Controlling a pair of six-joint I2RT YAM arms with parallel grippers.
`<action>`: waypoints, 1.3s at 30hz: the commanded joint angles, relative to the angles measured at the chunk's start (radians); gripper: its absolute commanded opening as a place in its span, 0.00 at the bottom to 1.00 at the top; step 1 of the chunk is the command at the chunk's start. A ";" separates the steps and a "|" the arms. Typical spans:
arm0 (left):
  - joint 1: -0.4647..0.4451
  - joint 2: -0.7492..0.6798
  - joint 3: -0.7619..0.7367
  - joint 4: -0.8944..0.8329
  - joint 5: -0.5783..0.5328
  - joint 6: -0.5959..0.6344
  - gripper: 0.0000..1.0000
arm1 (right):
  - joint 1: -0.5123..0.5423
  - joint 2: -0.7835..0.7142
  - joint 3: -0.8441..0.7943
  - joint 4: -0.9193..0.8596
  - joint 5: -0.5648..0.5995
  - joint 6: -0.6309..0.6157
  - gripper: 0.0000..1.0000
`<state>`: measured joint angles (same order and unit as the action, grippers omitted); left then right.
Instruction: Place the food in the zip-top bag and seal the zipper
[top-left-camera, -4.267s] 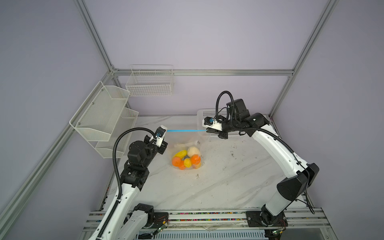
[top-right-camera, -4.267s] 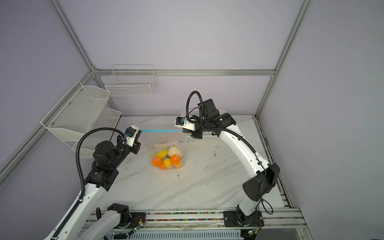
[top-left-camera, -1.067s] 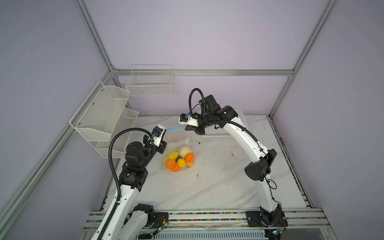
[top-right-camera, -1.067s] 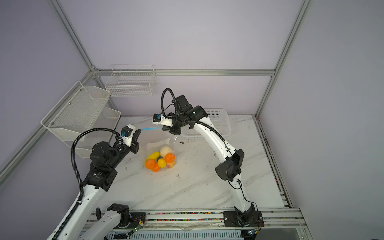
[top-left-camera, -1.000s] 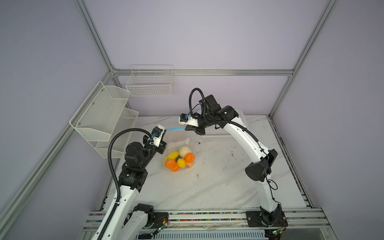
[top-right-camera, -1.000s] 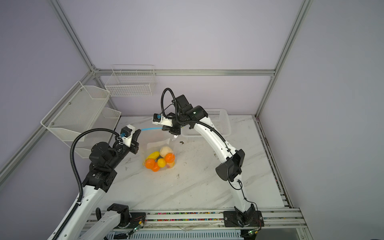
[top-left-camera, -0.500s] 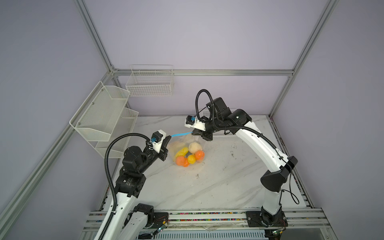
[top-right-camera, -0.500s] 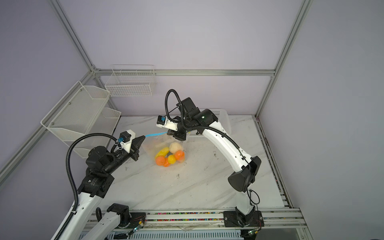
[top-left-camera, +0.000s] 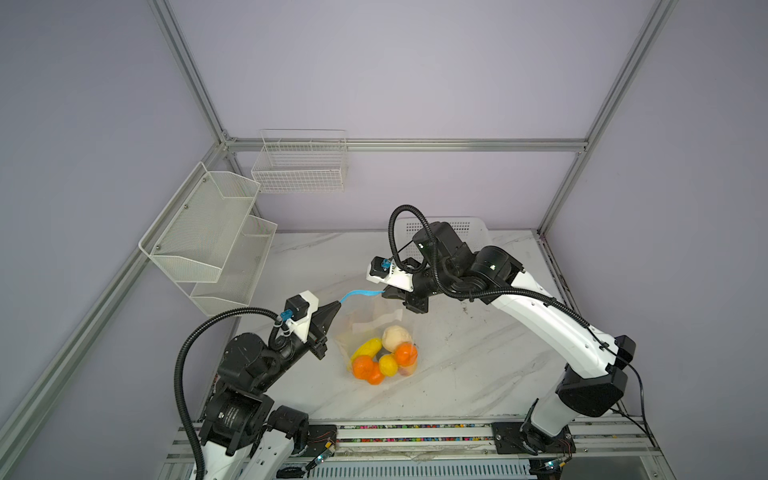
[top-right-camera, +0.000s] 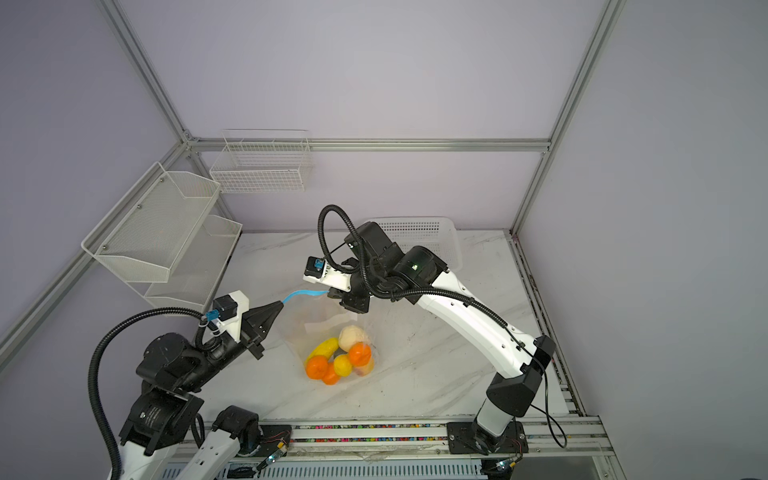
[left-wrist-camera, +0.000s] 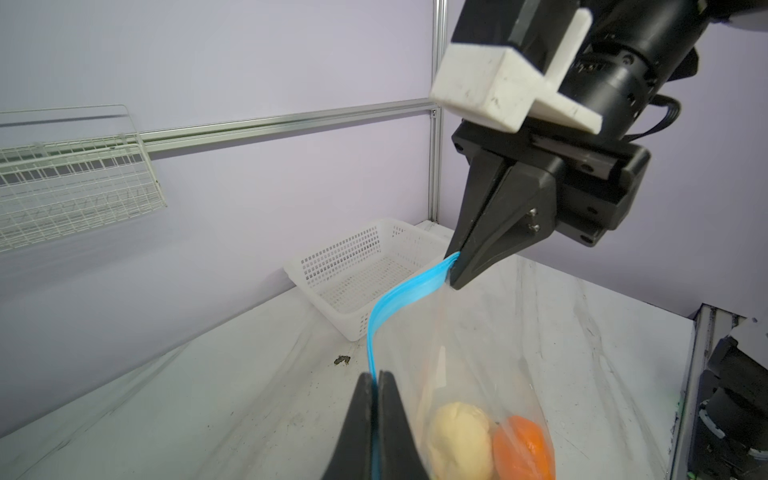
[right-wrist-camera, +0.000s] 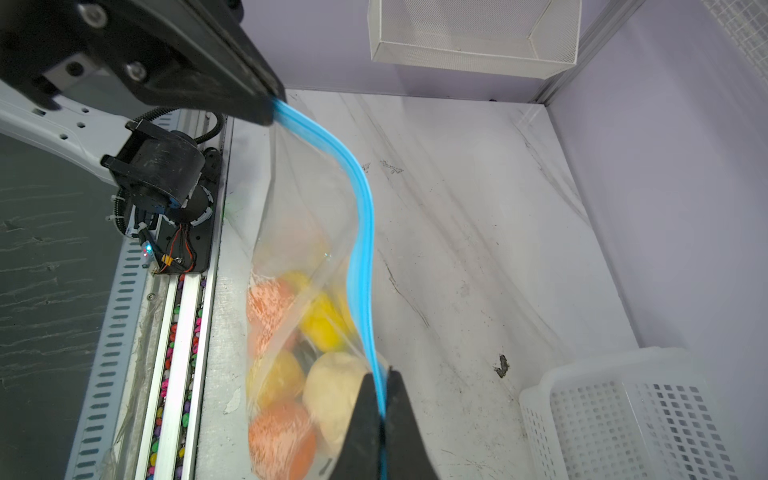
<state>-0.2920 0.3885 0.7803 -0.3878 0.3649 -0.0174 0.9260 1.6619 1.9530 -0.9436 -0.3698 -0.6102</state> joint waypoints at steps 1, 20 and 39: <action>-0.006 -0.014 -0.092 -0.106 -0.093 -0.094 0.00 | -0.001 0.074 -0.020 0.080 -0.066 -0.011 0.00; 0.048 0.441 -0.115 0.158 -0.492 -0.037 1.00 | -0.122 0.709 0.548 0.016 -0.133 -0.206 0.00; 0.048 0.428 -0.061 0.058 -0.474 -0.048 1.00 | -0.193 0.931 0.519 0.347 -0.039 -0.155 0.01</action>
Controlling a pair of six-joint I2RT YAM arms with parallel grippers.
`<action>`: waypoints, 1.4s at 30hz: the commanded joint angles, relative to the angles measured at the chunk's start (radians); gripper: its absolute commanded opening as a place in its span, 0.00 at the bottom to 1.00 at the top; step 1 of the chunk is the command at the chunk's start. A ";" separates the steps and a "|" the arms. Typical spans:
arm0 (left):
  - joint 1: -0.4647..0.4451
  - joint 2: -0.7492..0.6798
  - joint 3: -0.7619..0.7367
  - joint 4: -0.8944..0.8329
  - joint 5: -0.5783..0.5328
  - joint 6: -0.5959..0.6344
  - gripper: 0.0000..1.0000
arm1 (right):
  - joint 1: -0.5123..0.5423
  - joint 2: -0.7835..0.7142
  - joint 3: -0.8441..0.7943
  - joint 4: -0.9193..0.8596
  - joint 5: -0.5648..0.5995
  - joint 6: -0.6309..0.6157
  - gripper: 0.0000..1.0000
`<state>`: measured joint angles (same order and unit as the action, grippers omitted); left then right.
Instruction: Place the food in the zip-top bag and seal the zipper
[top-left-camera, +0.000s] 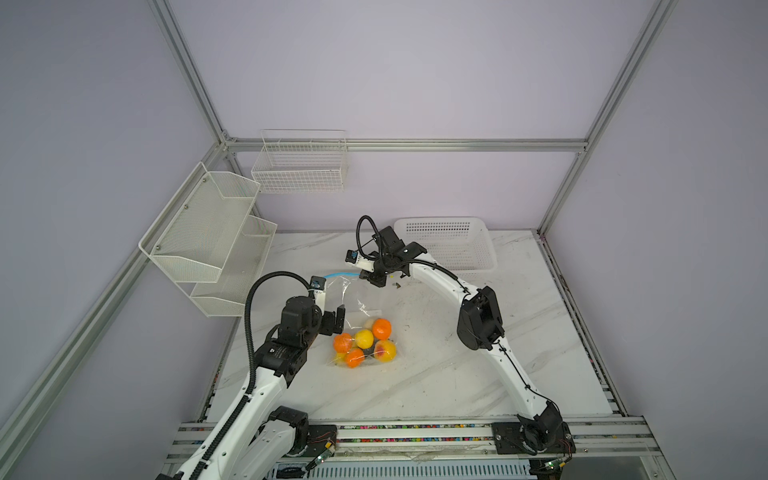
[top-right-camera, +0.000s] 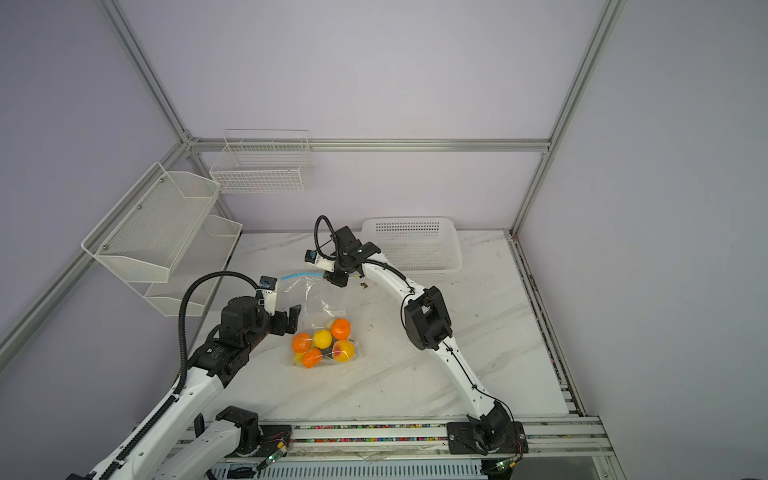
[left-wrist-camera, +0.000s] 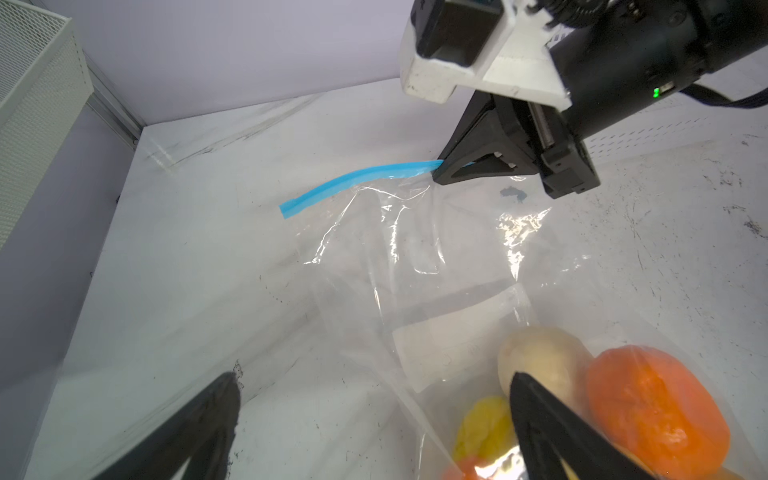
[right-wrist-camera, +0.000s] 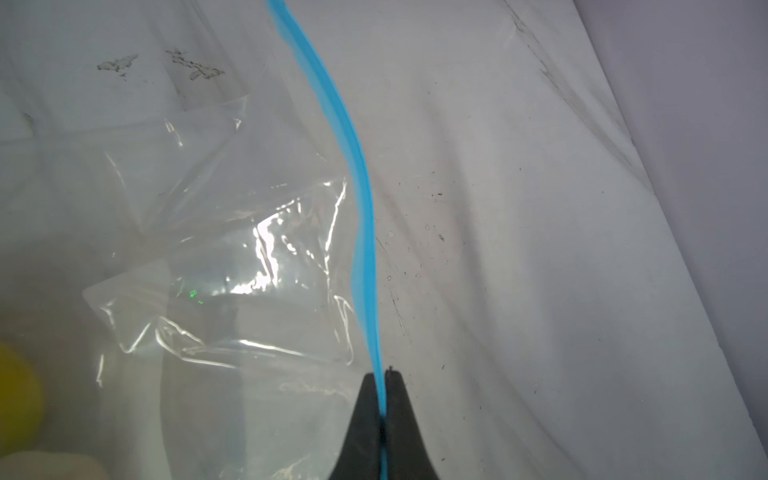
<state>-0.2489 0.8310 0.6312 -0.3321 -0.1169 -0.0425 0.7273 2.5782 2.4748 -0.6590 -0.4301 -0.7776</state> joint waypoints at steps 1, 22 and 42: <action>0.005 -0.015 0.088 0.000 0.012 -0.024 1.00 | 0.006 0.020 -0.002 0.067 0.029 0.013 0.03; 0.006 -0.017 0.041 0.035 0.108 -0.166 1.00 | -0.022 -0.476 -0.590 0.542 -0.166 0.229 0.76; 0.128 0.105 0.047 0.096 0.365 -0.393 1.00 | 0.151 -0.710 -1.414 1.065 -0.189 0.333 0.48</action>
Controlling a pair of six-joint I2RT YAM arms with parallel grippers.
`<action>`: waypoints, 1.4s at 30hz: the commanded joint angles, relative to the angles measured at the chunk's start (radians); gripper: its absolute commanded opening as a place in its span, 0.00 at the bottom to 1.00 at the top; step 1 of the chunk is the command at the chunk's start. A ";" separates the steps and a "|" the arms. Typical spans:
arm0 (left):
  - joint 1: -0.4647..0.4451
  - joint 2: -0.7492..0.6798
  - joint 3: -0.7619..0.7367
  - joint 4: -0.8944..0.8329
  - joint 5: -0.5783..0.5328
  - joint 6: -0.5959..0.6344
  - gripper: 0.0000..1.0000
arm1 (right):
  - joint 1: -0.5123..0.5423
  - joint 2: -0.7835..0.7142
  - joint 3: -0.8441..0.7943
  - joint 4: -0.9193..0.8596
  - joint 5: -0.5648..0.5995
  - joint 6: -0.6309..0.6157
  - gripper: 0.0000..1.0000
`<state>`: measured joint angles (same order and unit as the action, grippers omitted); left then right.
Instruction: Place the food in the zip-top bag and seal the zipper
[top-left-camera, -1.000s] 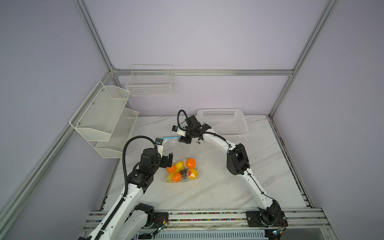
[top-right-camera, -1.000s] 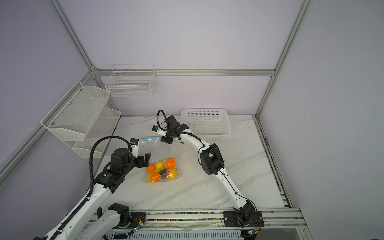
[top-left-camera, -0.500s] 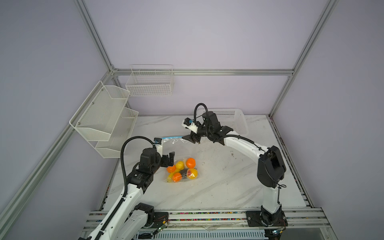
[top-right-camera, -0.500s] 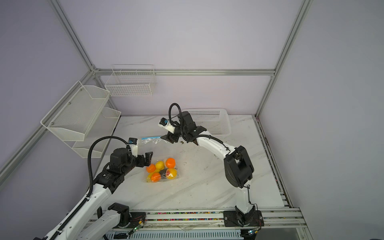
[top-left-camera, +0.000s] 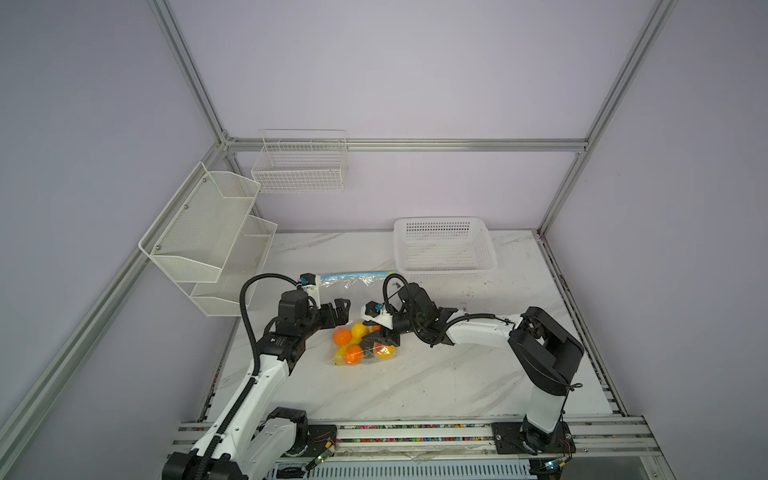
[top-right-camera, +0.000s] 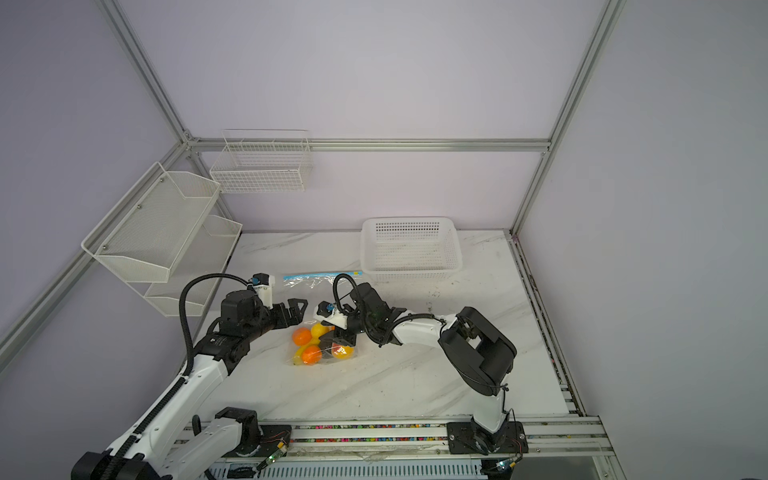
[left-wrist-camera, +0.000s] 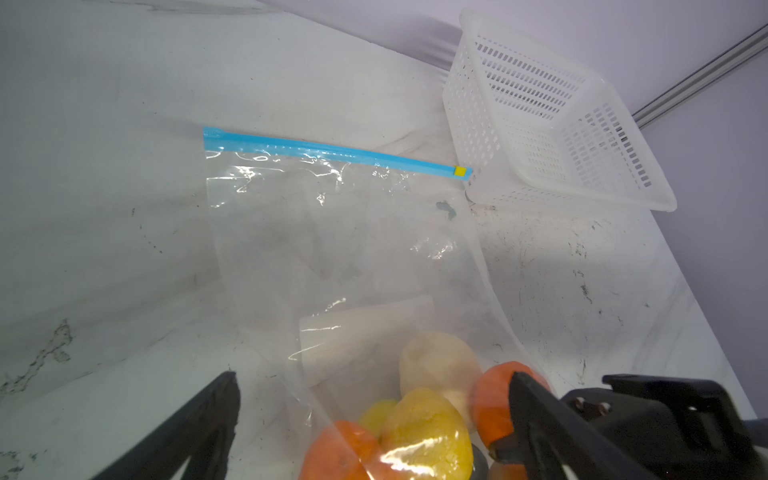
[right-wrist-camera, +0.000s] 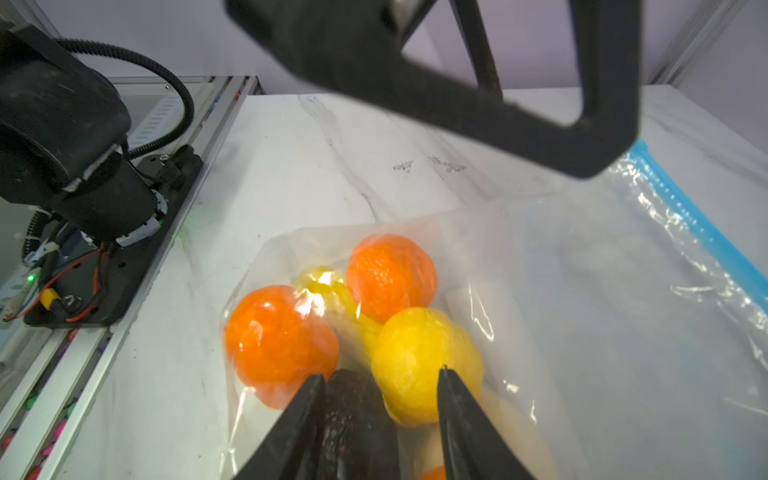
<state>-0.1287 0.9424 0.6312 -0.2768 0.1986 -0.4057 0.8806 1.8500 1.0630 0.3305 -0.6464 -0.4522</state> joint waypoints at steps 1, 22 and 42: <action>0.008 -0.009 0.044 0.040 0.046 -0.028 1.00 | -0.002 0.031 0.004 0.071 0.033 0.004 0.48; 0.014 -0.056 0.030 0.024 0.153 -0.021 1.00 | -0.012 0.005 0.096 0.062 0.007 0.004 0.69; 0.014 -0.066 0.000 0.077 -0.059 0.062 1.00 | -0.137 -0.372 -0.295 0.226 0.269 0.193 0.72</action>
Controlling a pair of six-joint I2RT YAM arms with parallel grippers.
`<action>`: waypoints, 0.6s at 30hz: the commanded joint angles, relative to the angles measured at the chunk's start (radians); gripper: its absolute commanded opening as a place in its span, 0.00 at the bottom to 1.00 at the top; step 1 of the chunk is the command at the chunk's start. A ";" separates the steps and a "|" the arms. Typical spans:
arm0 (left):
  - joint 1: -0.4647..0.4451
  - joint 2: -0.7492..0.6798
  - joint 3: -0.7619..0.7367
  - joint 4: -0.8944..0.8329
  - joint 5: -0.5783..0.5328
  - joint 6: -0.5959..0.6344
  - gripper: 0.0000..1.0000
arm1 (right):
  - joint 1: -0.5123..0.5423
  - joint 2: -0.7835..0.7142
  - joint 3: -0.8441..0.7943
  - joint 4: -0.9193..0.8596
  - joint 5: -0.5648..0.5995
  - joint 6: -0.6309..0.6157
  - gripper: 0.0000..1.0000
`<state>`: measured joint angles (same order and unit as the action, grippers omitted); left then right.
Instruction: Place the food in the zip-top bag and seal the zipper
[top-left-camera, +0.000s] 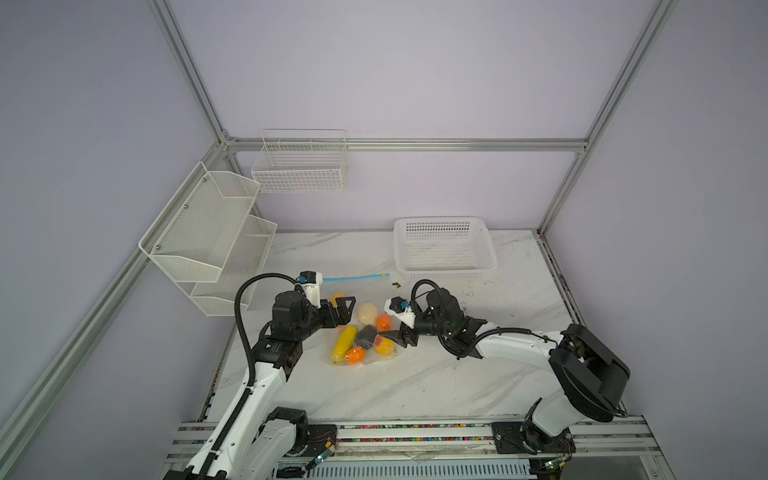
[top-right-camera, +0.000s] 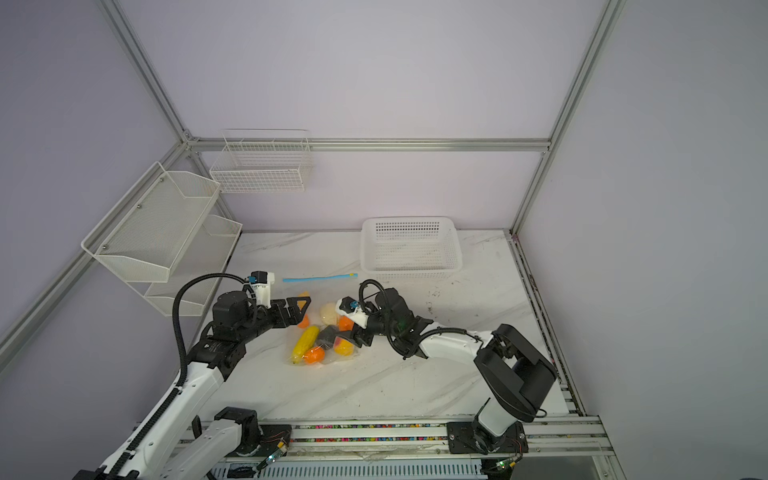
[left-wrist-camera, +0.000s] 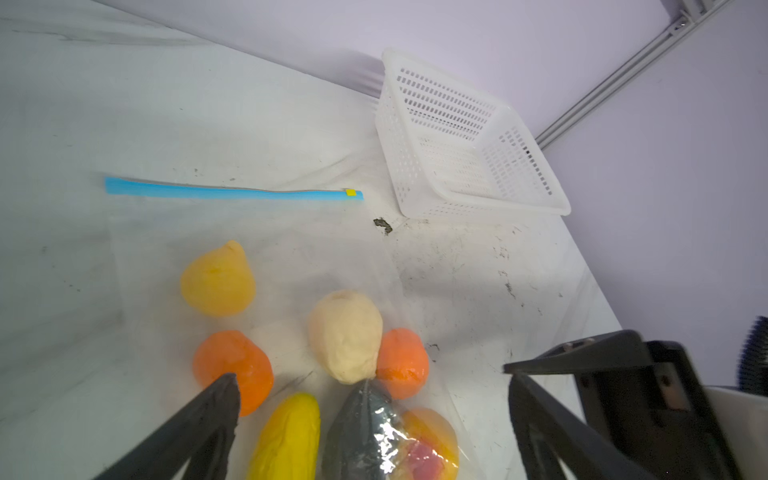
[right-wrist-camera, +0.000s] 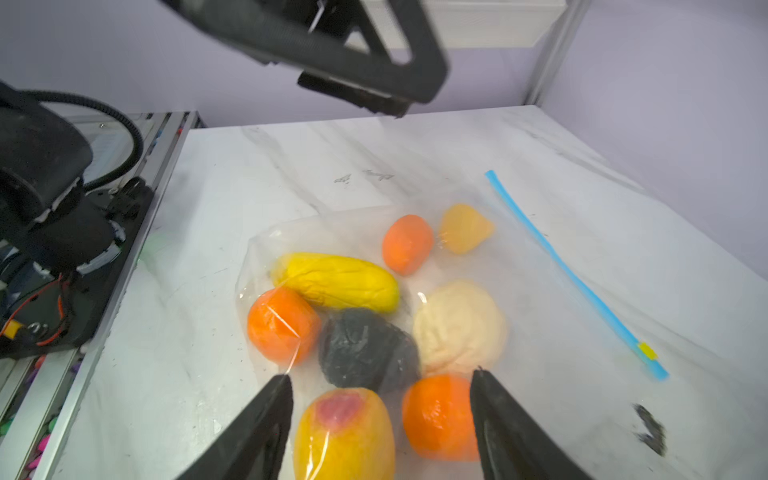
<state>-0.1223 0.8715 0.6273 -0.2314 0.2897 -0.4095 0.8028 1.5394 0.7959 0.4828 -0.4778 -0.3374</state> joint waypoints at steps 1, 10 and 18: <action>0.007 0.014 0.008 0.031 -0.188 0.078 1.00 | -0.080 -0.078 -0.038 0.074 0.133 0.095 0.72; 0.007 0.182 0.093 0.081 -0.470 0.201 1.00 | -0.240 -0.154 -0.160 0.186 0.720 0.180 0.77; 0.007 0.359 0.002 0.385 -0.598 0.287 1.00 | -0.389 -0.007 -0.241 0.461 0.961 0.145 0.77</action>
<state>-0.1188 1.1984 0.6312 -0.0540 -0.2153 -0.1757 0.4553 1.4925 0.5846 0.7475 0.3782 -0.1905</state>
